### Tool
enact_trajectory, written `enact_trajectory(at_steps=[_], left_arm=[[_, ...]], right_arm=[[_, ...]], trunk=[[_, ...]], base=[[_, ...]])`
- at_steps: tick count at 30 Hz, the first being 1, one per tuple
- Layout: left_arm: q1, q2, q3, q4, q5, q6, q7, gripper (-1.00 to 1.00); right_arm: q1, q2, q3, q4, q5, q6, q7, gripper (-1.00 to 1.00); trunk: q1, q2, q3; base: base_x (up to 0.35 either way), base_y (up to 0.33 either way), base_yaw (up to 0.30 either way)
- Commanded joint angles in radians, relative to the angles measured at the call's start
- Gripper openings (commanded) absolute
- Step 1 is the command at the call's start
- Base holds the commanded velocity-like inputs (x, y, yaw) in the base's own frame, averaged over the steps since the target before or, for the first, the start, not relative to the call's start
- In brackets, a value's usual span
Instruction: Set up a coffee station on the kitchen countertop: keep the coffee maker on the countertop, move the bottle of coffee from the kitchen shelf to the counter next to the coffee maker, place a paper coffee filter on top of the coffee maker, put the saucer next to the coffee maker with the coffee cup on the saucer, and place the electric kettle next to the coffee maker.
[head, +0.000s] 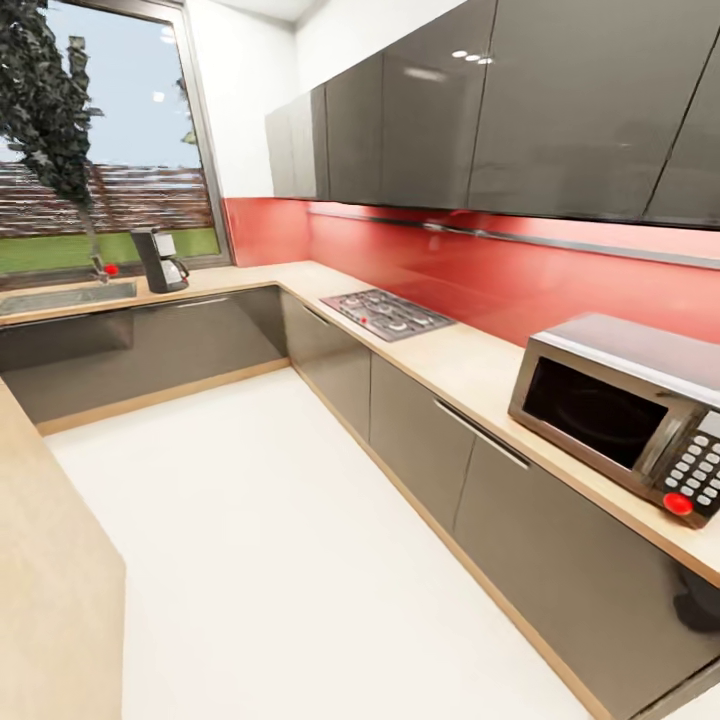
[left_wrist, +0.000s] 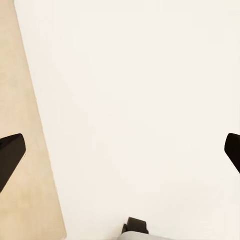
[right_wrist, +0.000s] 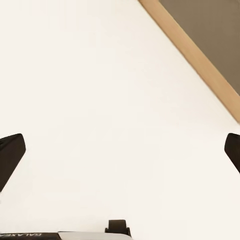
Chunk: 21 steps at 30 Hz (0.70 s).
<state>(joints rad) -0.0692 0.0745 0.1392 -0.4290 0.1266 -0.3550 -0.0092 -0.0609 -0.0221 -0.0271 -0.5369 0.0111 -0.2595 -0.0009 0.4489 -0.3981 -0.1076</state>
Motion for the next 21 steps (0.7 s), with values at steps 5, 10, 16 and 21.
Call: enact_trajectory(at_steps=[5, 10, 16, 21], left_arm=[[-0.002, 0.001, -0.005, 0.022, 0.000, -0.090, -0.004, 1.00], [-0.003, 0.001, -0.005, 0.037, 0.000, -0.117, -0.005, 1.00], [-0.003, 0.001, -0.004, 0.039, 0.004, -0.120, -0.004, 1.00], [-0.003, 0.001, -0.004, 0.039, 0.003, -0.121, -0.004, 1.00]], right_arm=[[0.000, 0.000, -0.002, 0.000, 0.001, -0.003, -0.001, 1.00], [0.000, 0.001, -0.002, 0.001, 0.001, -0.003, -0.002, 1.00], [0.000, 0.001, -0.002, 0.001, 0.001, -0.003, -0.002, 1.00], [0.000, -0.001, -0.004, -0.001, 0.000, -0.004, -0.003, 1.00]], trunk=[[0.001, -0.002, -0.002], [0.001, -0.002, -0.002], [0.001, -0.002, -0.002], [0.001, -0.002, -0.002]], base=[[0.291, 0.223, 0.251], [0.299, 0.177, 0.272], [0.330, 0.030, 0.263], [0.326, -0.088, 0.067]])
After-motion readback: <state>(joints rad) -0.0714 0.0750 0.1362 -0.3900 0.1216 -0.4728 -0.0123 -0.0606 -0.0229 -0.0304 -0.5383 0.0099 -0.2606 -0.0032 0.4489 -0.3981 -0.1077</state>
